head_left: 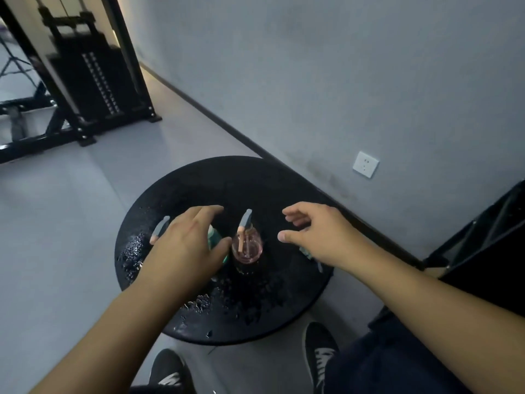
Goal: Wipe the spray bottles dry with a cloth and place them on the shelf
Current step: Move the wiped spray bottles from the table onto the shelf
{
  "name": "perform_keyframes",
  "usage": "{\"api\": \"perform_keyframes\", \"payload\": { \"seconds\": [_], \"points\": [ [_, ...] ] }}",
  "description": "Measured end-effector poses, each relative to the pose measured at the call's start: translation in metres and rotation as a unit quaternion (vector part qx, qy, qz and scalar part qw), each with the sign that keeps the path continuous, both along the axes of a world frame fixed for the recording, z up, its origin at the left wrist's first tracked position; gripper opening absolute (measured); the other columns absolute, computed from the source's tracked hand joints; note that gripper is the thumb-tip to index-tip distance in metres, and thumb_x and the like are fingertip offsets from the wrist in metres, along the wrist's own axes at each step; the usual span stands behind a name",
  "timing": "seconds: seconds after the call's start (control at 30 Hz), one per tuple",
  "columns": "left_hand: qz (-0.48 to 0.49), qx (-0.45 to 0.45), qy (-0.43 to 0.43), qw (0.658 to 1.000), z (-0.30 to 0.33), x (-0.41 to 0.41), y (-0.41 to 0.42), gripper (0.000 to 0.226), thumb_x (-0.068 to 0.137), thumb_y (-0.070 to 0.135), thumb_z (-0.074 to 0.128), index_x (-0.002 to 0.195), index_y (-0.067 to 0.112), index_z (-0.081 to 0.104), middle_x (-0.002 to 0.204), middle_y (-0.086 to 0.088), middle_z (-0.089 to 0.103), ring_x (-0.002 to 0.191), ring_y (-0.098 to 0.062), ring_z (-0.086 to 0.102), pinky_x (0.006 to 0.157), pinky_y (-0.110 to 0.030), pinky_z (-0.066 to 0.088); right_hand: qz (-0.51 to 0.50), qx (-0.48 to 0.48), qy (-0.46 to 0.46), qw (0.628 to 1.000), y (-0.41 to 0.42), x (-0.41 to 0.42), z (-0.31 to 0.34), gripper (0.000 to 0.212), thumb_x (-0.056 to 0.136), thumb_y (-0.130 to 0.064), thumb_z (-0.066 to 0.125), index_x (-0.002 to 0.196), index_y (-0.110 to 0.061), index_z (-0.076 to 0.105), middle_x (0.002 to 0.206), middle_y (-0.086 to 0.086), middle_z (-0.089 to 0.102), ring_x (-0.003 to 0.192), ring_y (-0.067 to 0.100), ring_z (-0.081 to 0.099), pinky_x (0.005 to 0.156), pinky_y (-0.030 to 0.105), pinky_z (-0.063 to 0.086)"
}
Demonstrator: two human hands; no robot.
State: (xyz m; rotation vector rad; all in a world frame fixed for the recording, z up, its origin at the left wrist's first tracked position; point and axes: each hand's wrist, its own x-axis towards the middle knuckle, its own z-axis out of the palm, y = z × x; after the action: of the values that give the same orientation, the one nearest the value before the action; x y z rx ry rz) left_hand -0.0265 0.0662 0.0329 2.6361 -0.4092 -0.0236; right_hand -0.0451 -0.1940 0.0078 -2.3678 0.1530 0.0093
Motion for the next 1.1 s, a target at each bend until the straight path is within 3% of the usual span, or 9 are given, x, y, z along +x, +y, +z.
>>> {"api": "perform_keyframes", "payload": {
  "seconds": [0.13,0.33,0.5,0.77,1.1],
  "points": [
    [0.016,-0.007,0.022,1.0,-0.018,0.019,0.004,0.063,0.098,0.047,0.07,0.155,0.035,0.047,0.156,0.008,0.053,0.12,-0.019,0.065,0.108,-0.041,0.049,0.02,-0.019,0.031,0.999,0.018,0.037,-0.026,0.055,0.082,-0.039,0.085,0.132,-0.032,0.064,0.118,-0.016,0.067,0.106,-0.001,0.061,0.089,0.018,0.046],
    [0.017,-0.014,0.037,0.999,-0.032,0.037,0.009,0.061,0.099,0.046,0.069,0.155,0.037,0.046,0.156,0.012,0.051,0.118,-0.015,0.064,0.107,-0.034,0.047,0.014,-0.024,0.101,0.995,0.029,0.073,-0.071,0.059,0.083,-0.037,0.085,0.137,-0.029,0.061,0.127,-0.011,0.065,0.111,0.004,0.06,0.09,0.019,0.044],
    [0.021,-0.015,0.042,0.999,-0.045,0.051,0.014,0.056,0.1,0.038,0.069,0.152,0.04,0.049,0.152,0.015,0.054,0.114,-0.012,0.065,0.098,-0.027,0.048,0.028,-0.043,0.125,0.991,0.042,0.093,-0.096,0.052,0.082,-0.035,0.084,0.13,-0.031,0.064,0.118,-0.013,0.062,0.101,0.003,0.061,0.074,0.016,0.045],
    [0.024,-0.012,0.018,0.999,-0.05,0.06,0.01,0.05,0.1,0.036,0.066,0.149,0.041,0.053,0.15,0.02,0.054,0.135,-0.004,0.051,0.096,-0.018,0.035,0.005,-0.004,0.059,0.998,0.053,0.102,-0.111,0.026,0.087,-0.034,0.079,0.111,-0.027,0.071,0.097,-0.015,0.055,0.082,-0.002,0.055,0.062,0.011,0.036],
    [0.026,-0.016,0.015,0.999,-0.051,0.062,0.013,0.049,0.099,0.037,0.064,0.147,0.04,0.055,0.147,0.017,0.058,0.13,-0.01,0.056,0.102,-0.03,0.047,0.005,0.014,0.018,1.0,0.047,0.092,-0.096,0.012,0.092,-0.031,0.073,0.104,-0.031,0.07,0.095,-0.013,0.058,0.083,0.004,0.058,0.063,0.013,0.039]
  ]
}}
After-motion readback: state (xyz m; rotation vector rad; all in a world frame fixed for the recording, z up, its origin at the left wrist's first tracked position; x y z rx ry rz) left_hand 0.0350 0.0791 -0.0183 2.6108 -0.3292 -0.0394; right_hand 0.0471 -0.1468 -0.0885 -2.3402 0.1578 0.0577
